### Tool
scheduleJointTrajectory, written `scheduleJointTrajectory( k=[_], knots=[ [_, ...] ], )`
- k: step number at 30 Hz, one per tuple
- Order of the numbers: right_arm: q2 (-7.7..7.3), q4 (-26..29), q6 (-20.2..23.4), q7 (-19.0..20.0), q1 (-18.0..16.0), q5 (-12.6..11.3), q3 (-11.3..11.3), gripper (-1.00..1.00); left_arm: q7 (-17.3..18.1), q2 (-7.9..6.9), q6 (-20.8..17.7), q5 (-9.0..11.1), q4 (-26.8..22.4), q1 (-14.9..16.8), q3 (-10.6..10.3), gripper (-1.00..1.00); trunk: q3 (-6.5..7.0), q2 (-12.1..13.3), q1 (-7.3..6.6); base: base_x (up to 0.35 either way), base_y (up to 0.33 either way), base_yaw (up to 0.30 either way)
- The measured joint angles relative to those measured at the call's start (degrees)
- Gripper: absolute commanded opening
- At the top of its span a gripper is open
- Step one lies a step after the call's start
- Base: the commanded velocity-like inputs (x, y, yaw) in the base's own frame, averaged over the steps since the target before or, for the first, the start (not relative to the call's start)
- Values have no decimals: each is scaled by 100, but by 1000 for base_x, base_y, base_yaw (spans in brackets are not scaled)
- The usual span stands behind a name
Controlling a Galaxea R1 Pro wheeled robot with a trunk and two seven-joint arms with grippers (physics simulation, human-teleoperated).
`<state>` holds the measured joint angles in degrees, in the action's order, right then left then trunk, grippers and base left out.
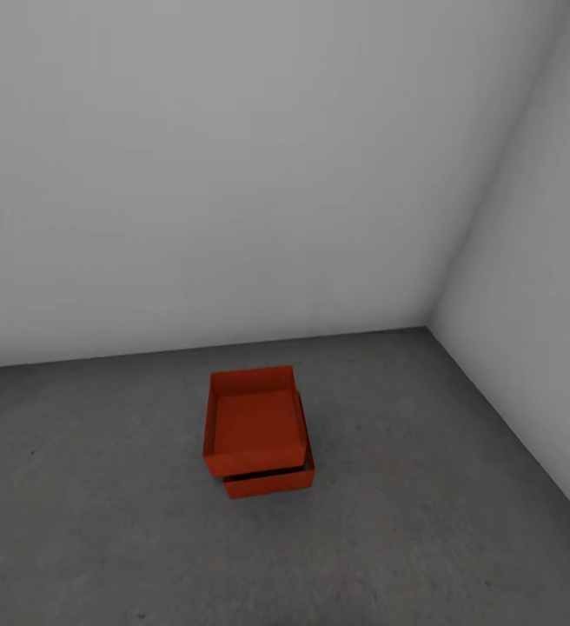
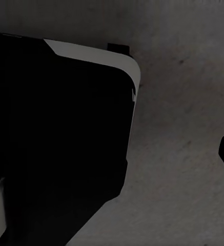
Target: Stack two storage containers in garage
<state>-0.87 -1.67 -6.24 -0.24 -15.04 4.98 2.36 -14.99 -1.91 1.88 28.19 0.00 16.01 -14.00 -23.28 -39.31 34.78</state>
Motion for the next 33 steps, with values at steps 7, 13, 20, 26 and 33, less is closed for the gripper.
scheduleJointTrajectory(
  k=[7,13,20,26,33],
  knots=[
    [0,0,-4,-3,0,-5,0,100,0,7,1,-1,0,-60,-8,100,65,0,0,0,0,0],
    [0,0,-5,-7,0,-6,0,100,-3,20,4,-24,-10,-64,-7,100,121,0,0,0,0,0],
    [0,0,-5,-8,0,-6,0,100,-7,24,-3,-34,-23,-65,-2,100,186,0,0,0,0,0],
    [0,0,-5,-7,0,-6,0,100,-8,16,-6,-35,-41,-65,-3,100,242,0,0,0,0,0],
    [6,0,-5,-8,0,-6,0,100,-7,15,-7,-41,-55,-65,-9,100,307,0,0,0,0,0]
  ],
)
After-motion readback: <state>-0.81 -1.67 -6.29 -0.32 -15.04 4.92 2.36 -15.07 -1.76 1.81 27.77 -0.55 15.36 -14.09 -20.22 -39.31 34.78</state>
